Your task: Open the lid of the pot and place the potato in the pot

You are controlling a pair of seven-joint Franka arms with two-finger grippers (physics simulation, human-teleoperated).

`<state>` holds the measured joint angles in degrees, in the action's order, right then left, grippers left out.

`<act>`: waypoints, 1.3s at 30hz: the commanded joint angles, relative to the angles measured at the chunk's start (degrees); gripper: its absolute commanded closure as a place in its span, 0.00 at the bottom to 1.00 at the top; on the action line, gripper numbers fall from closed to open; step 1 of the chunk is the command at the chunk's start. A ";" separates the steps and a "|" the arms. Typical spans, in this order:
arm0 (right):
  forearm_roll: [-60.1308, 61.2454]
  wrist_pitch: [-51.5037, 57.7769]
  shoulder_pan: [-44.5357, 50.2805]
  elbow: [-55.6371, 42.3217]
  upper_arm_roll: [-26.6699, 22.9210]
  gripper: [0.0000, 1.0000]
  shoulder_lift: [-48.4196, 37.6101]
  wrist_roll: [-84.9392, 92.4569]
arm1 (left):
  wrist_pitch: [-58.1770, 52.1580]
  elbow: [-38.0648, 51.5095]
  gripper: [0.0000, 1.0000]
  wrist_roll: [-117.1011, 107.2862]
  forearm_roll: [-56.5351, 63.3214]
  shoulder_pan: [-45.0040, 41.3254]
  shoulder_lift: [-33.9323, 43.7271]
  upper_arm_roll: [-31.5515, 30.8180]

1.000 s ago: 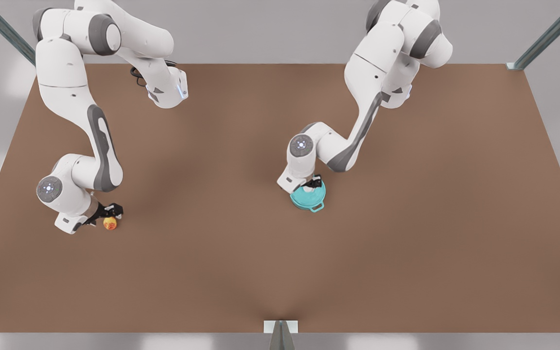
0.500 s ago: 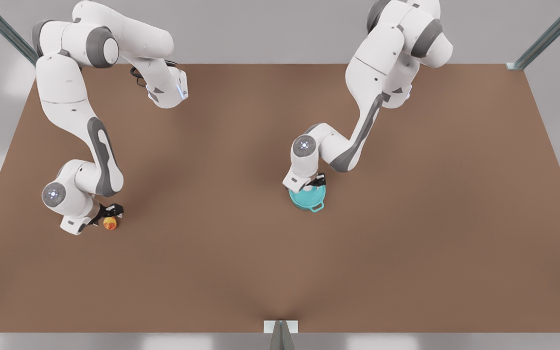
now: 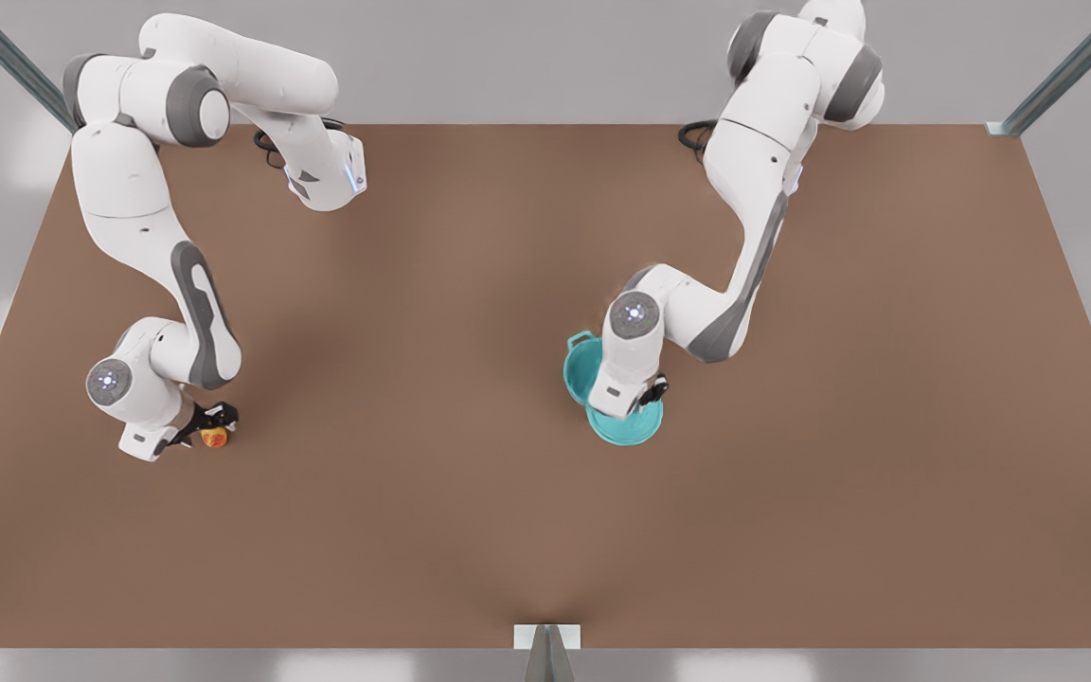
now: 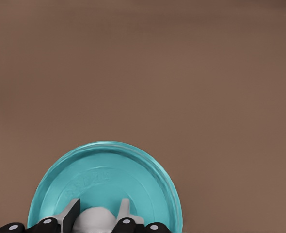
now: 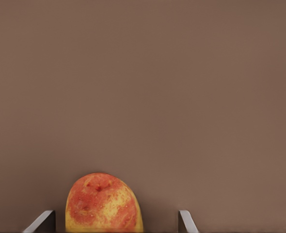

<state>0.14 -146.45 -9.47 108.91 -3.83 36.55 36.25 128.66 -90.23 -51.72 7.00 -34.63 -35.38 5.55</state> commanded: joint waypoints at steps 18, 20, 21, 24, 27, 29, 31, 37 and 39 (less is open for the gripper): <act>0.03 5.30 0.50 0.25 1.89 0.62 -4.47 3.04 | -35.76 7.90 0.00 51.01 -16.41 23.38 17.00 0.17; 0.03 8.46 0.68 -0.10 4.35 0.62 -7.20 2.60 | -29.87 -2.32 0.00 56.73 -14.12 24.52 26.07 0.34; -0.05 9.16 2.25 -0.10 4.71 0.62 -8.69 2.60 | -29.87 -2.23 0.00 56.29 -13.94 24.26 25.98 -0.01; 0.21 12.32 9.28 -0.97 4.71 0.62 -12.29 1.90 | -31.63 1.20 0.00 56.38 -12.02 24.52 26.15 0.17; 0.21 13.12 16.05 -3.00 6.55 0.62 -13.09 -5.04 | -33.30 1.11 0.00 55.32 -11.04 24.08 26.33 -0.45; 0.12 13.12 21.59 -4.23 6.73 0.62 -12.91 -12.77 | -33.21 1.11 0.00 55.23 -10.95 24.08 26.24 -0.45; 0.12 13.47 27.66 -6.60 7.08 0.62 -12.65 -21.39 | -33.21 1.11 0.00 55.23 -10.69 24.08 26.42 -0.54; 0.12 13.38 40.05 -13.11 7.52 0.62 -7.55 -40.55 | -33.12 1.20 0.00 53.30 -10.69 23.99 26.33 -0.54; 0.30 13.38 44.09 -15.30 7.52 0.62 -5.80 -46.18 | -32.86 1.11 0.00 53.30 -10.69 23.99 26.16 -0.54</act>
<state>1.32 -133.56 33.28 94.52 3.69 30.25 24.14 96.37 -89.13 -7.87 -3.77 -10.59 -9.23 5.00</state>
